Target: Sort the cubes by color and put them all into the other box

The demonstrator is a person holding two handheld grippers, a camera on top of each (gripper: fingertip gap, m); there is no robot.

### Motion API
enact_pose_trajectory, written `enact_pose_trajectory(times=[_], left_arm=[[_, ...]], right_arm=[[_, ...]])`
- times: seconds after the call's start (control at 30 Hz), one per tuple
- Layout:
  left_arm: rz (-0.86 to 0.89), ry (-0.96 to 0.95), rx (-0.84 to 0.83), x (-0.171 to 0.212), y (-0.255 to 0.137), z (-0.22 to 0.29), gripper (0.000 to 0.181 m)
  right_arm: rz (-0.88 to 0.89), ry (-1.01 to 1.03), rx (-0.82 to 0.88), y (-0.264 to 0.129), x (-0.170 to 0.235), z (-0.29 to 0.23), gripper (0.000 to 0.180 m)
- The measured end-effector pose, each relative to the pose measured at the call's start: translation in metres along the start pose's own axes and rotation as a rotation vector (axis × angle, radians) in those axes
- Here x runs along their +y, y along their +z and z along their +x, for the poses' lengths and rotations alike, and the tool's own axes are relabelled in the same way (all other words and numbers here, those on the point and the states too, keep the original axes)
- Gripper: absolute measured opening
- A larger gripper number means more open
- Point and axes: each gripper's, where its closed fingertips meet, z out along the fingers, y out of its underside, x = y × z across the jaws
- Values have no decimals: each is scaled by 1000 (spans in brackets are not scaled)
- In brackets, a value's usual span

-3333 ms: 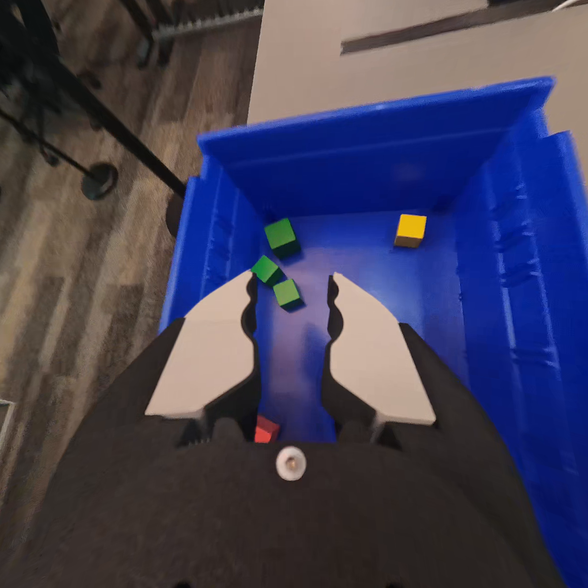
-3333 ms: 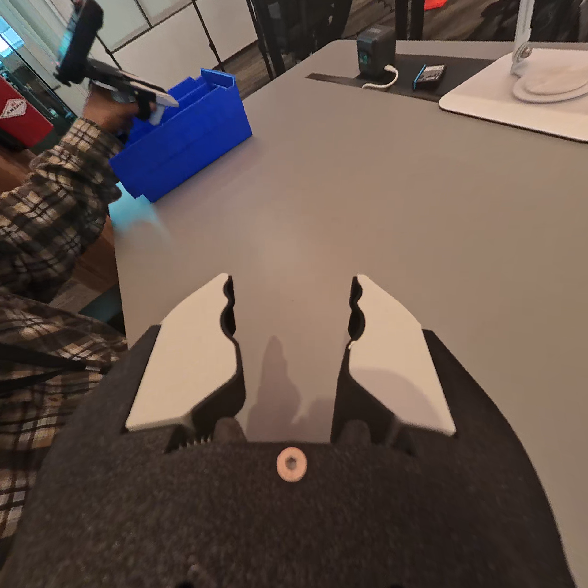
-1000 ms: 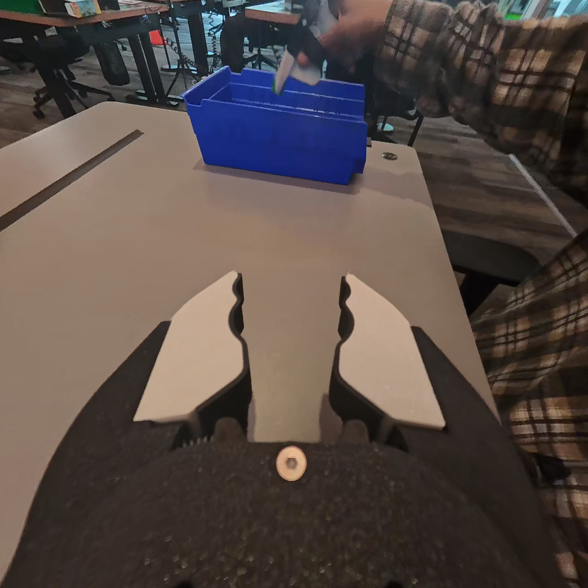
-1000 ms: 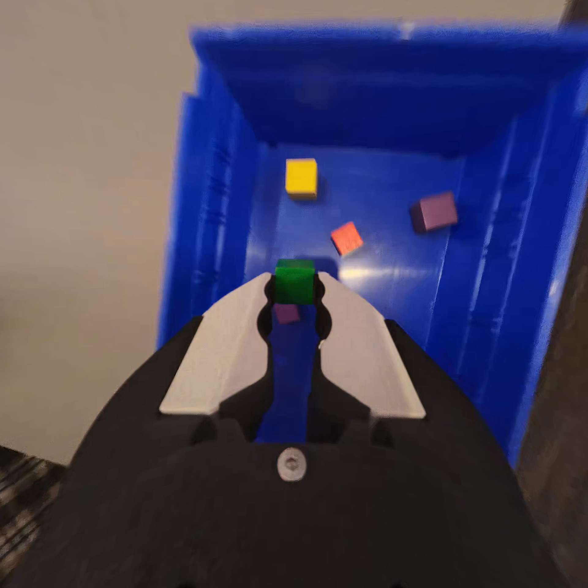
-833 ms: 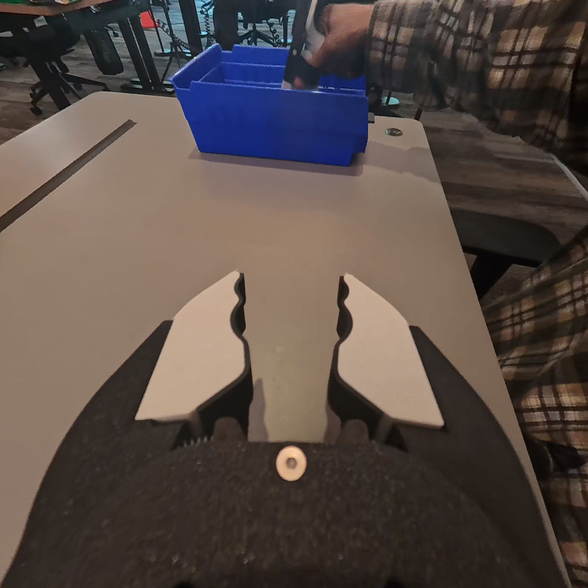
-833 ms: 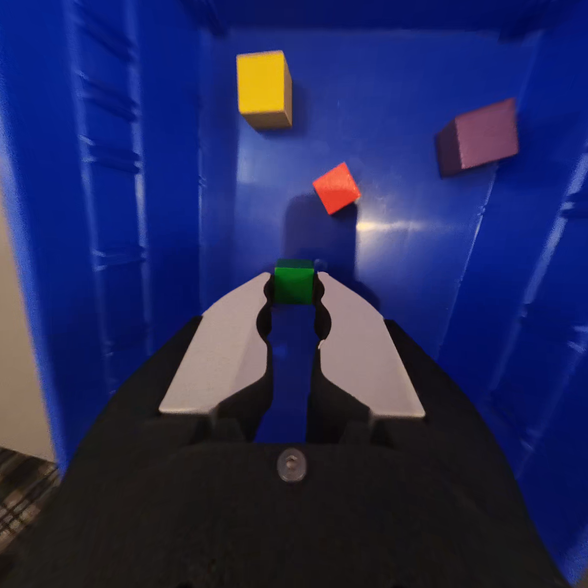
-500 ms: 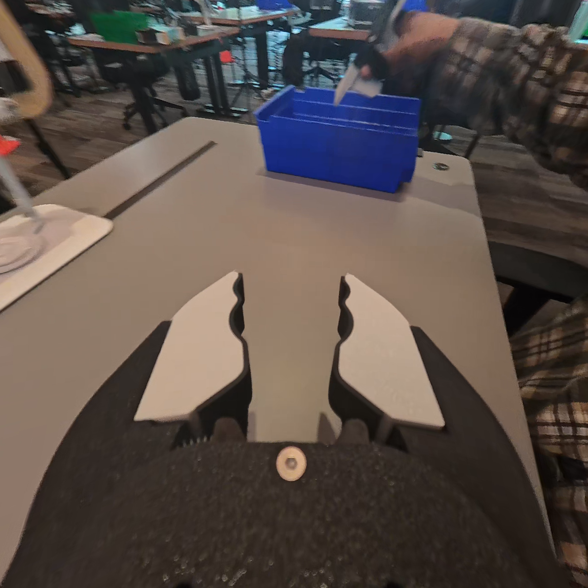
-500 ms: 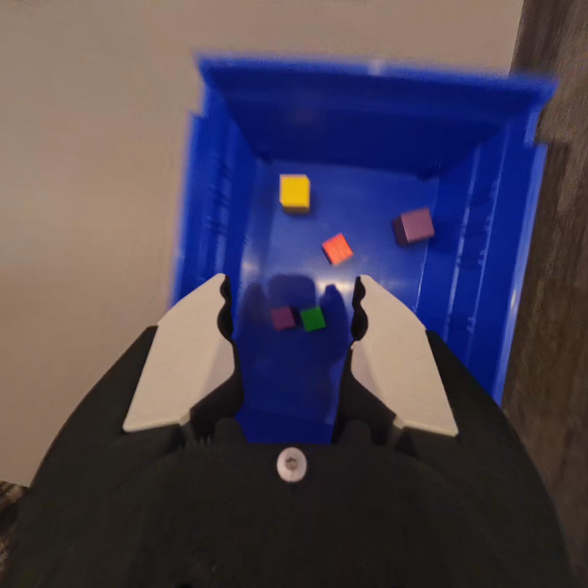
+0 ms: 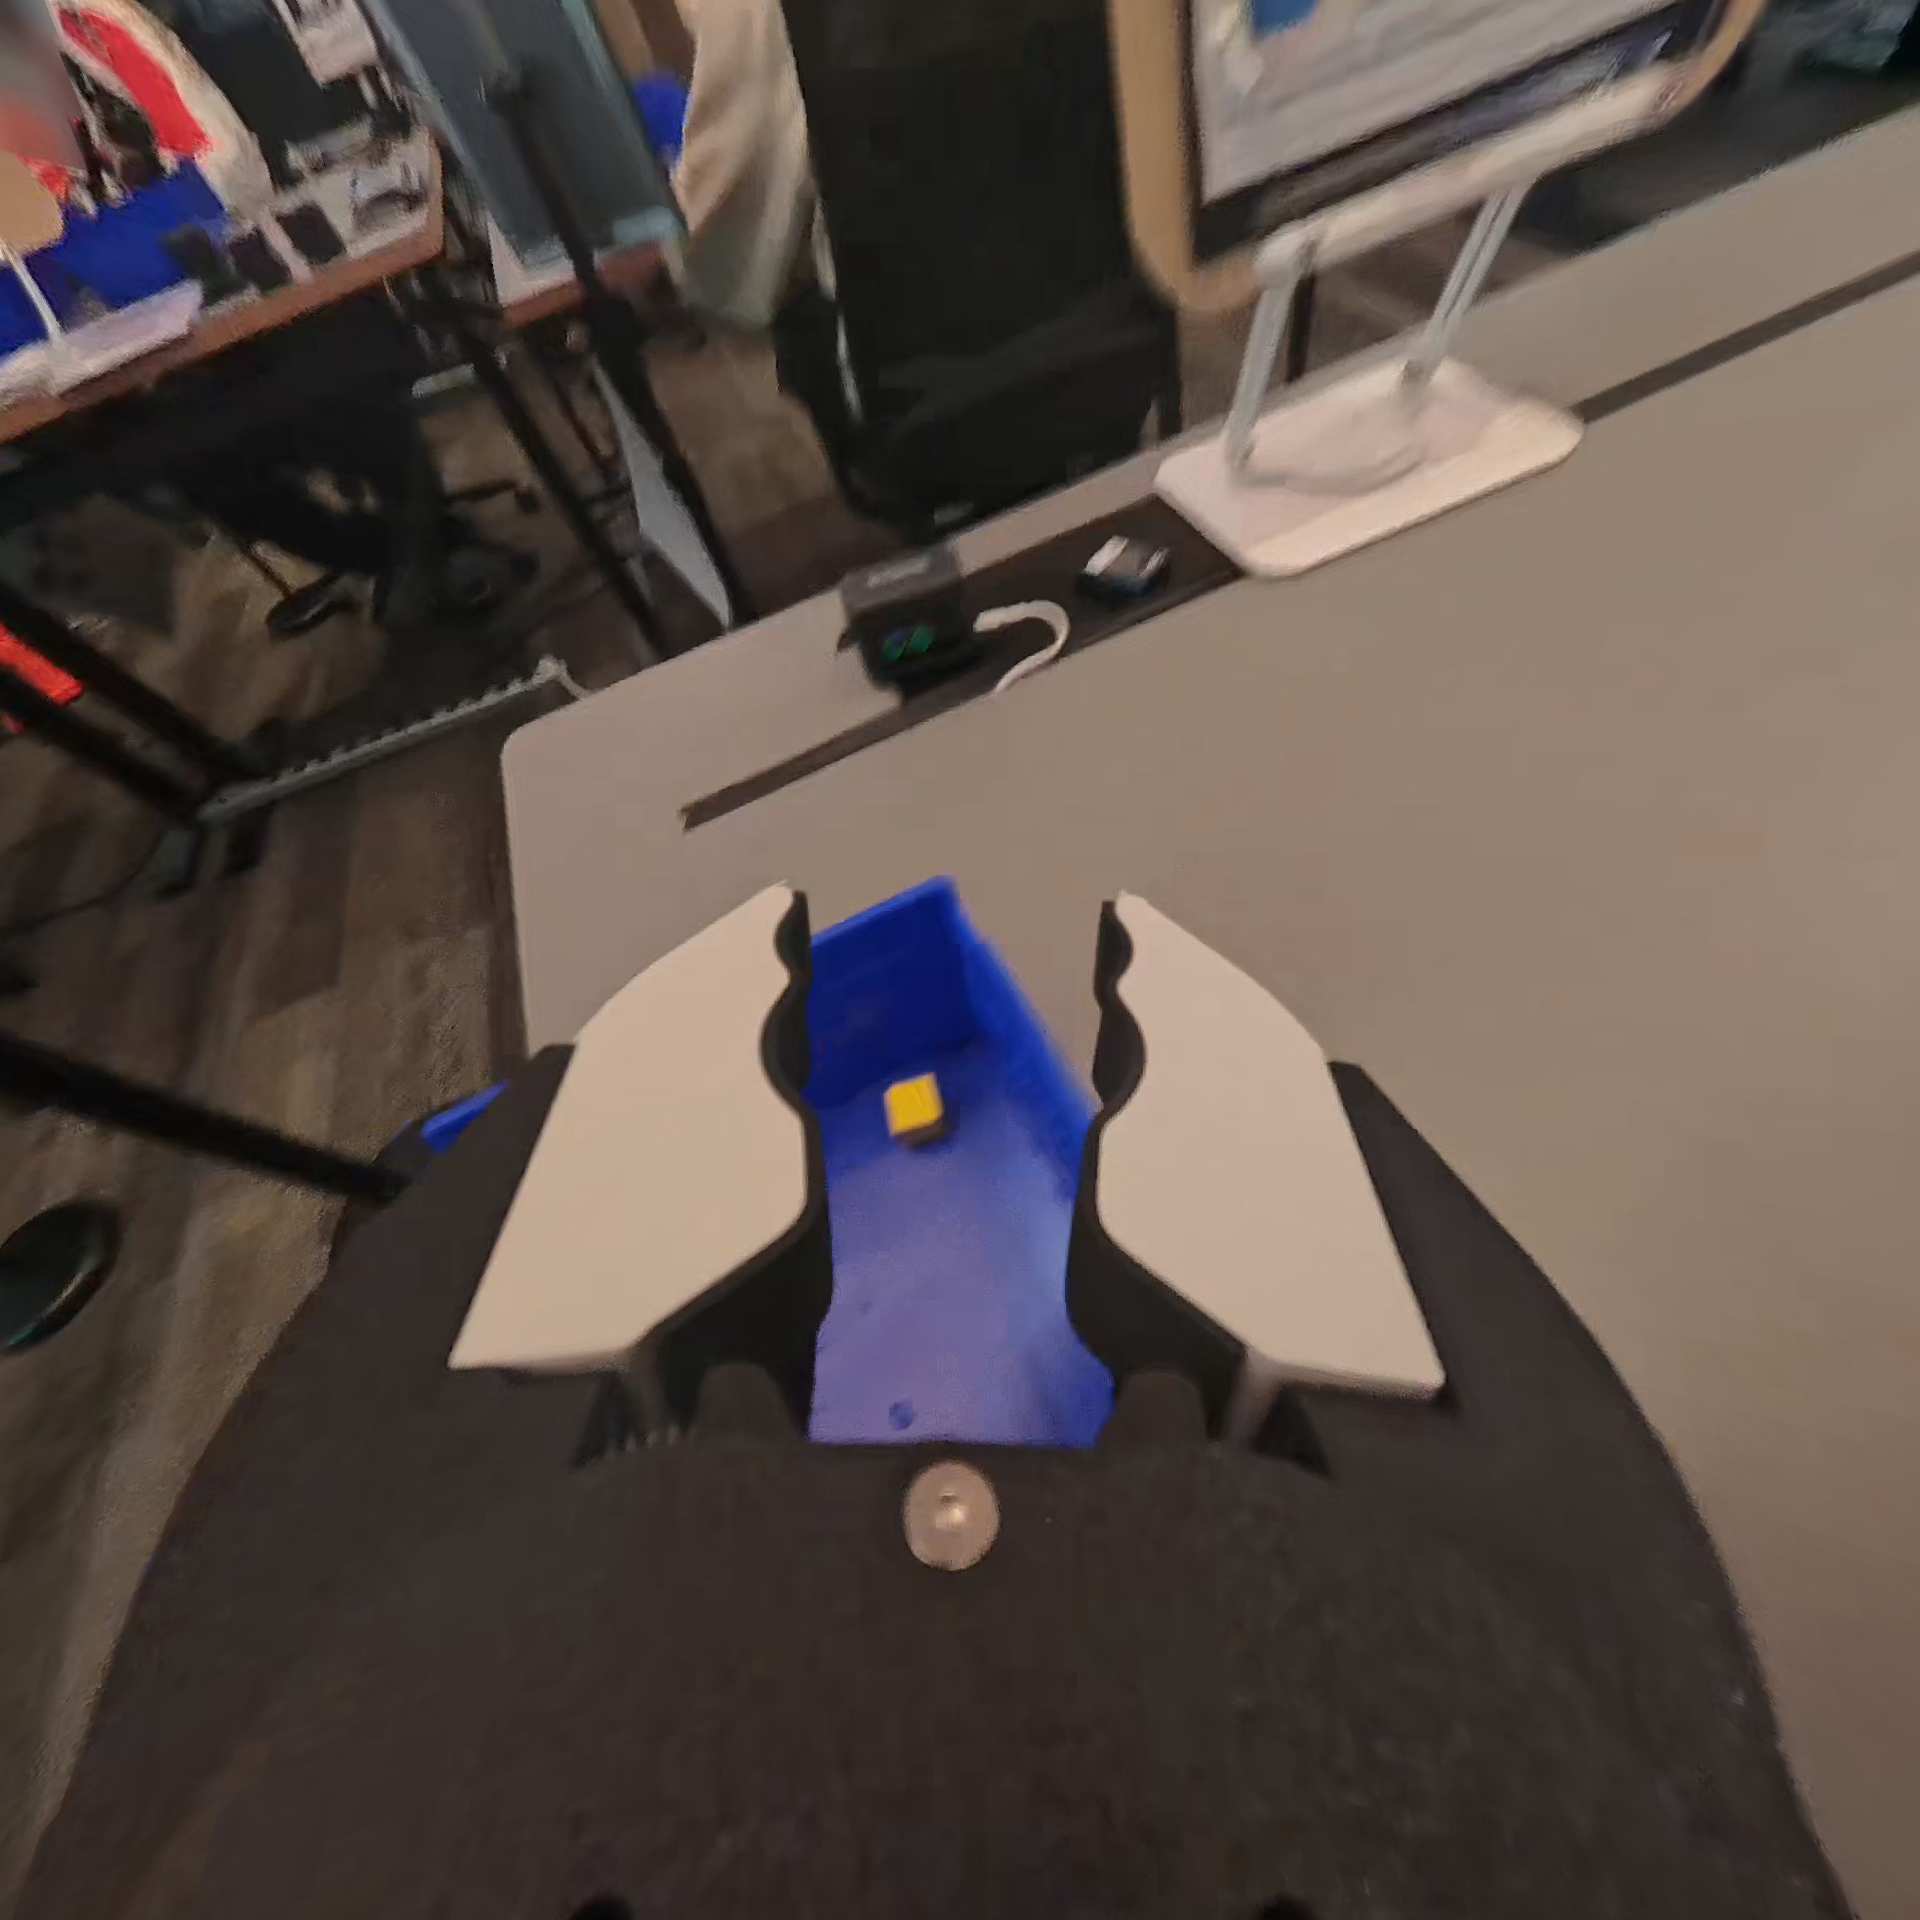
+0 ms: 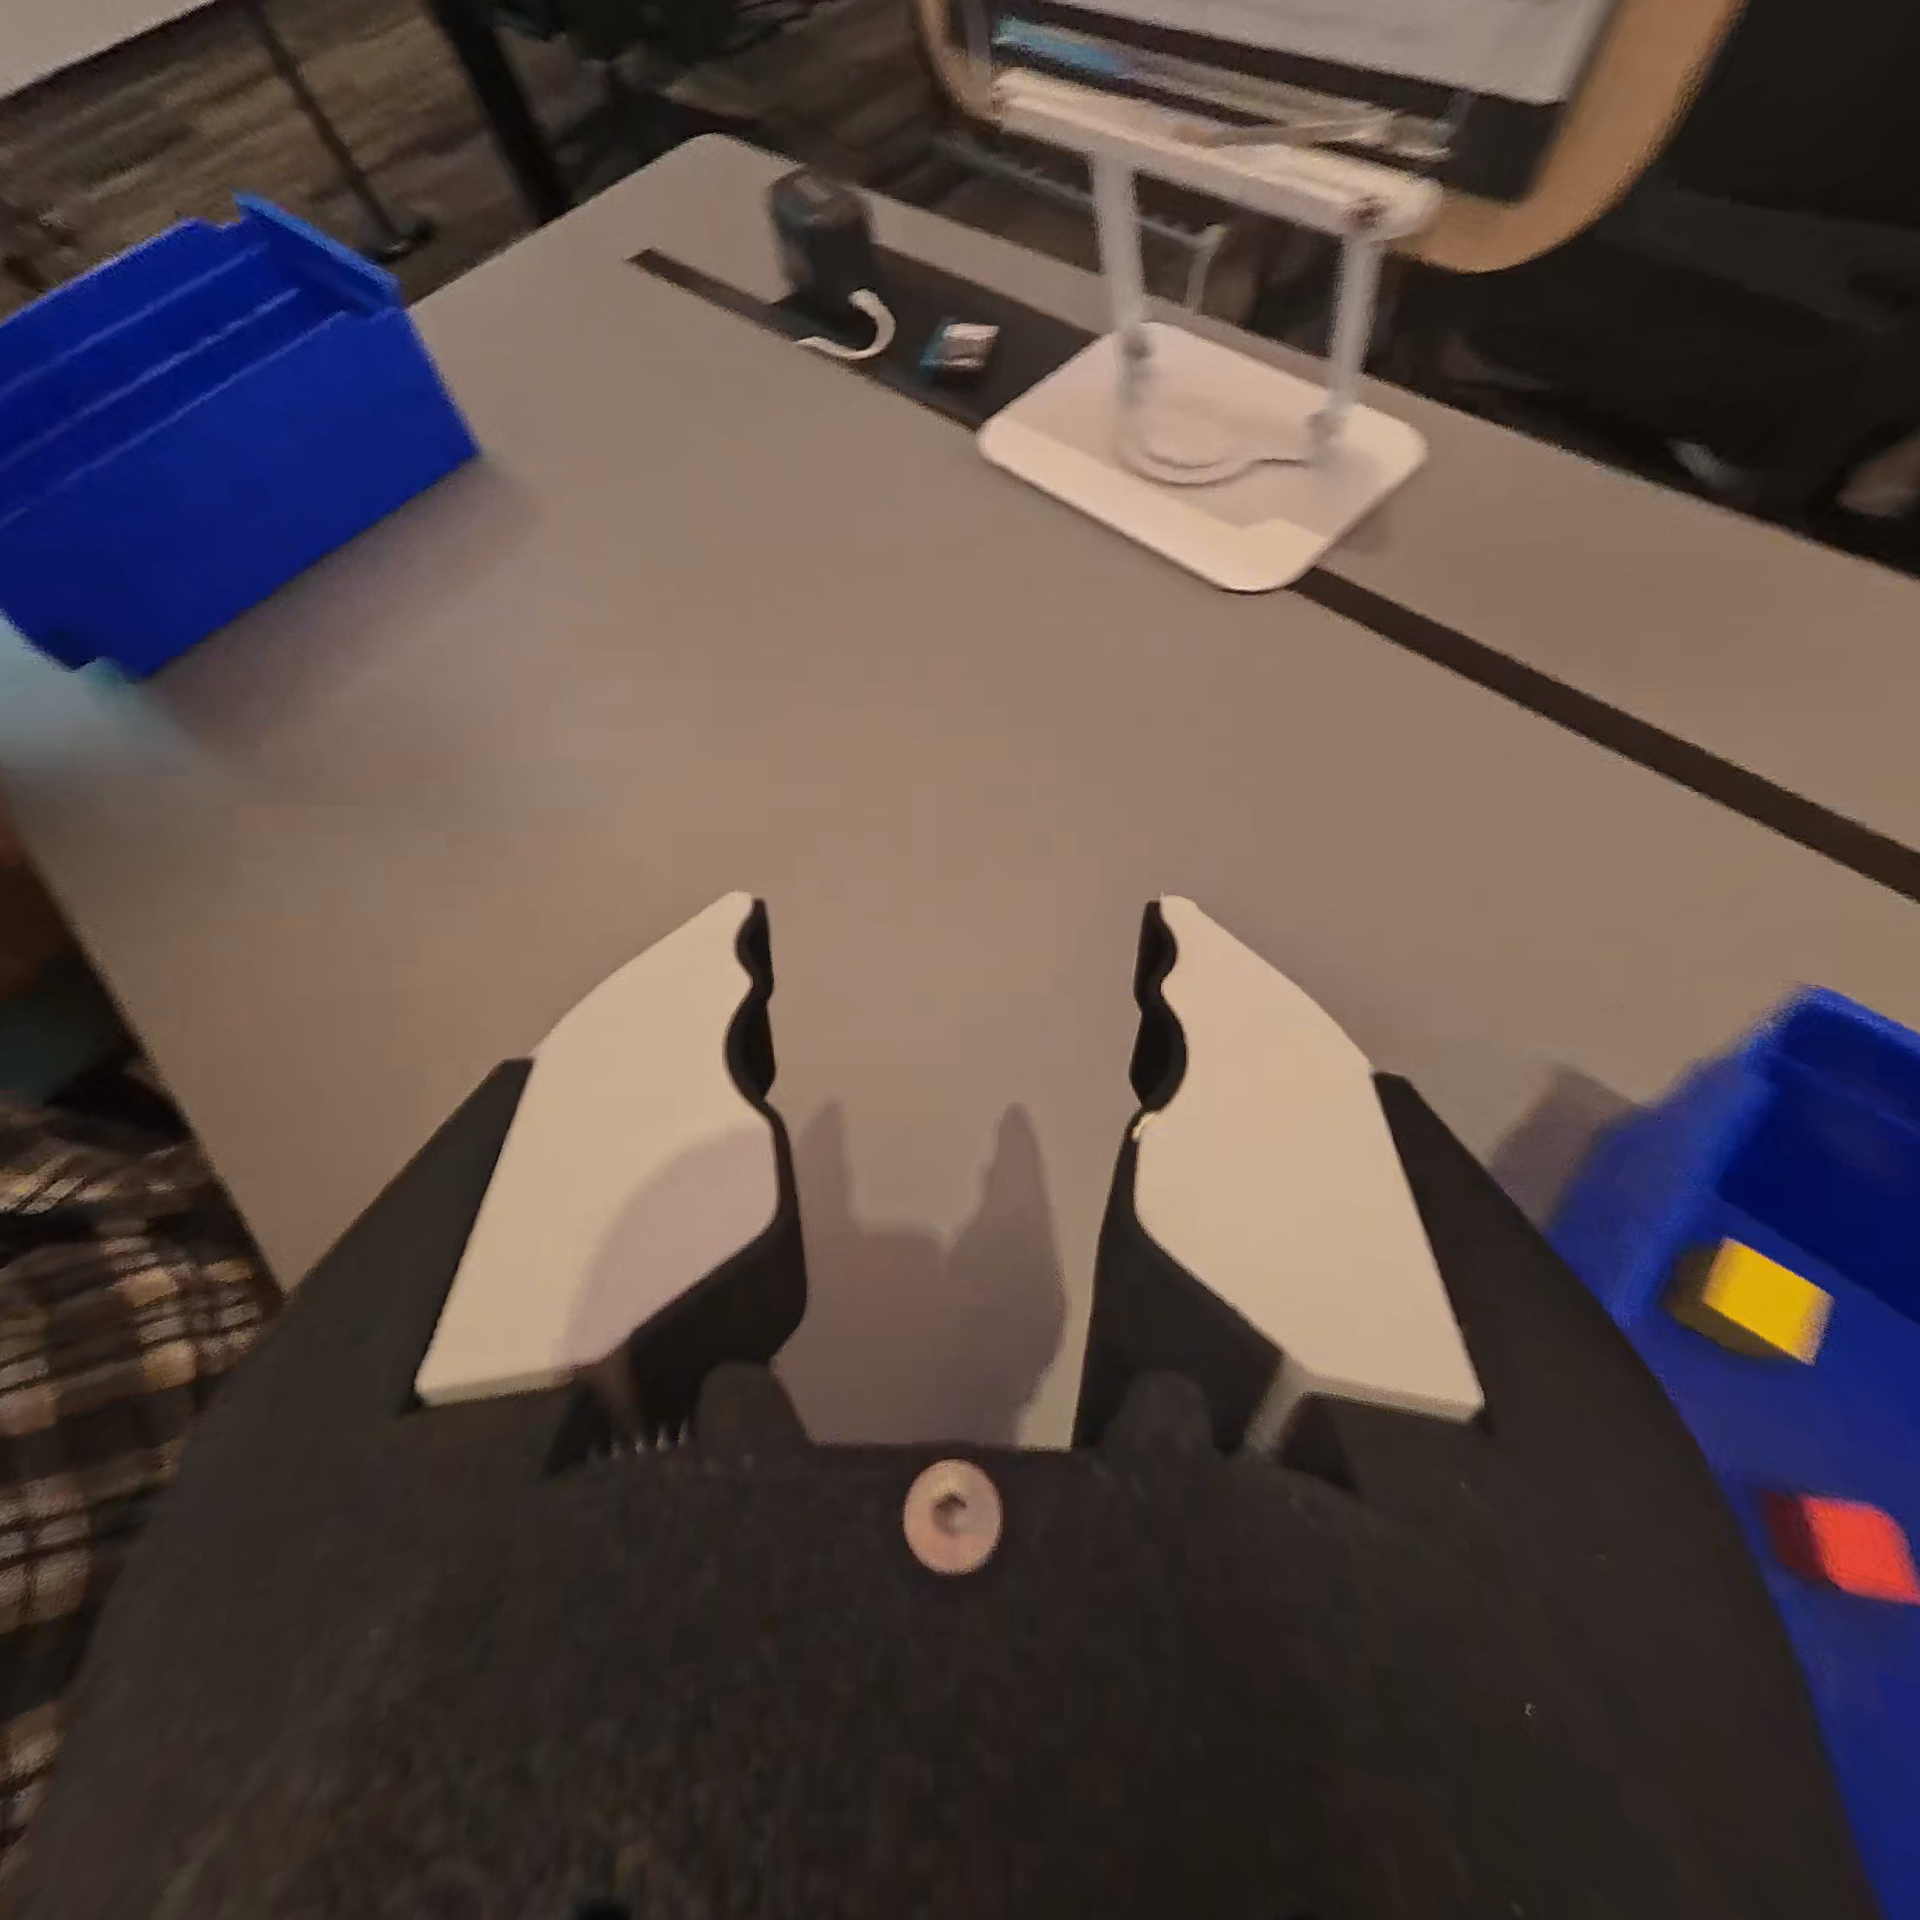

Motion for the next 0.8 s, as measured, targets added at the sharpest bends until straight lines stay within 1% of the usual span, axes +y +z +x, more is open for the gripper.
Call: enact_pose_trajectory(times=[0.07, 0.17, 0.23, 0.3, 0.5, 0.67, 0.8], left_arm=[[-110, 12, 2, 30, 7, -28, 52], [-304, -10, -44, 82, 23, -63, 54], [-404, -23, -109, 111, 32, -80, 54], [-459, -55, -197, 132, 40, -95, 54], [-508, -184, -337, 168, 68, -117, 49], [-571, -234, -371, 193, 82, -125, 47], [-638, -269, -359, 211, 88, -127, 46]], right_arm=[[-8, -14, -84, 21, 8, -21, 67], [-14, -21, -164, 47, 21, -44, 68], [-9, -1, -201, 60, 31, -55, 67], [-14, 31, -244, 71, 41, -64, 67], [-27, 128, -327, 85, 62, -78, 66], [-38, 142, -332, 83, 70, -80, 65], [-33, 143, -330, 78, 71, -81, 65]])
